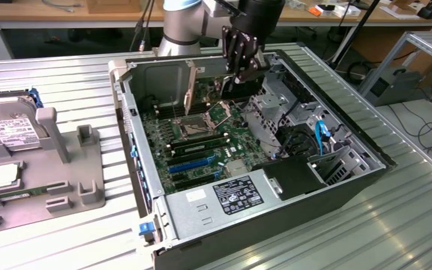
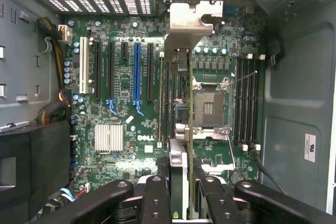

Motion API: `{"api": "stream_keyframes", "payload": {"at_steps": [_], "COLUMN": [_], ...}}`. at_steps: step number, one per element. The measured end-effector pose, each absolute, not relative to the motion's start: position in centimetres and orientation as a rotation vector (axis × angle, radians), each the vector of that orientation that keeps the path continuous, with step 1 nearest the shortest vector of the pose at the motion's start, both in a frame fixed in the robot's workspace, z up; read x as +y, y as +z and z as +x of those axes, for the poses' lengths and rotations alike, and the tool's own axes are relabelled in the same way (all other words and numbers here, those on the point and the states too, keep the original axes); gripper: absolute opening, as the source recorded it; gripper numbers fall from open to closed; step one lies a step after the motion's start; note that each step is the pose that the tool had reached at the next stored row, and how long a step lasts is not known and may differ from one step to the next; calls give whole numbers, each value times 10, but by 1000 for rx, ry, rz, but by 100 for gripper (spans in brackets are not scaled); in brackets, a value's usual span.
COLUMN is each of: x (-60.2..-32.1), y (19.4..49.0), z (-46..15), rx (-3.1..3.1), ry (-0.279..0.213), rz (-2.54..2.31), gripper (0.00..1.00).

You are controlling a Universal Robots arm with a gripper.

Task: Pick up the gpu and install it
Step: 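Insert the gpu into the slot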

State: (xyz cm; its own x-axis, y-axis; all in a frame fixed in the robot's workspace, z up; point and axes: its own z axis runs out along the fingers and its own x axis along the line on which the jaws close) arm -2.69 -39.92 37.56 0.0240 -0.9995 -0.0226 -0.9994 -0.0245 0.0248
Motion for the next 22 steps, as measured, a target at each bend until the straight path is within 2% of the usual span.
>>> {"api": "stream_keyframes", "payload": {"at_steps": [22], "x": [-399], "y": [371], "z": [-27], "rx": [-2193], "ry": [-53], "rz": [2247], "gripper": [27]}}
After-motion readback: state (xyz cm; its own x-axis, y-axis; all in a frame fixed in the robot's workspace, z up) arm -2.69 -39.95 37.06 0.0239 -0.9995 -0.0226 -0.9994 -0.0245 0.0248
